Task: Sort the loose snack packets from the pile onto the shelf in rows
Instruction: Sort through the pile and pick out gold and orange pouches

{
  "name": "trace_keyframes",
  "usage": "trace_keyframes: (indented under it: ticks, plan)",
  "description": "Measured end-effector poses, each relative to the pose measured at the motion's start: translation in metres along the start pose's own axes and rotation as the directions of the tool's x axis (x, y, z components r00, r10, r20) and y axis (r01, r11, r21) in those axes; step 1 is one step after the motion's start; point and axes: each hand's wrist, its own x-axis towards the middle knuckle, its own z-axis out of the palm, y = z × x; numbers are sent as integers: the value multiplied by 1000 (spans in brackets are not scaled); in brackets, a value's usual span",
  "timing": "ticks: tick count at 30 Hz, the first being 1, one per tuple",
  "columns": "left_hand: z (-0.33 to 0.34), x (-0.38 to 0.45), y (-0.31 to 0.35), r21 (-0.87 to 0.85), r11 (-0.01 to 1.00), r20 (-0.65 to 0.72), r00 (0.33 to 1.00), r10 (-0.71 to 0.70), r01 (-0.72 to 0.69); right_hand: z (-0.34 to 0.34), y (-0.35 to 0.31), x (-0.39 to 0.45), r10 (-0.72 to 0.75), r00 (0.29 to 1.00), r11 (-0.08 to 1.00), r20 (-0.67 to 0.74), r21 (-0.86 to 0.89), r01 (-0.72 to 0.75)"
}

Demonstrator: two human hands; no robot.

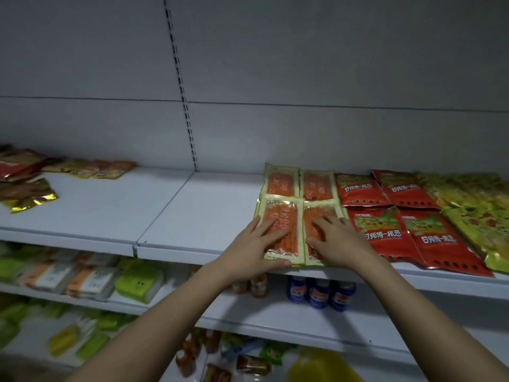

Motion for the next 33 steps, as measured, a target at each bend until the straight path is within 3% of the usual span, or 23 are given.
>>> trace_keyframes:
  ticks: [3,7,14,18,23,27,33]
  plan:
    - [-20,-8,0,-32,999,-71,997,-17,15,-13,-20,2,-34,987,997,-159,61,44]
    - [-58,-31,-35,-104,986,-223,963,-151,131,-25,-81,16,-188,928,948,-320,186,257]
    - [-122,-134,-168,-67,869,-301,821,-486,490,4,-263,46,-387,895,864,-220,252,435]
    - [-154,-210,-253,-94,791,-331,730,-598,605,33,-386,56,-480,863,816,-156,282,504]
    - [-191,-294,-343,-132,709,-386,623,-680,693,59,-521,63,-590,802,748,-96,311,587]
    - [-212,-327,-396,-185,658,-396,557,-730,730,73,-592,77,-632,774,724,-51,320,612]
    - [-214,-320,-472,-488,580,-340,470,-814,652,98,-641,122,-634,772,715,-48,344,609]
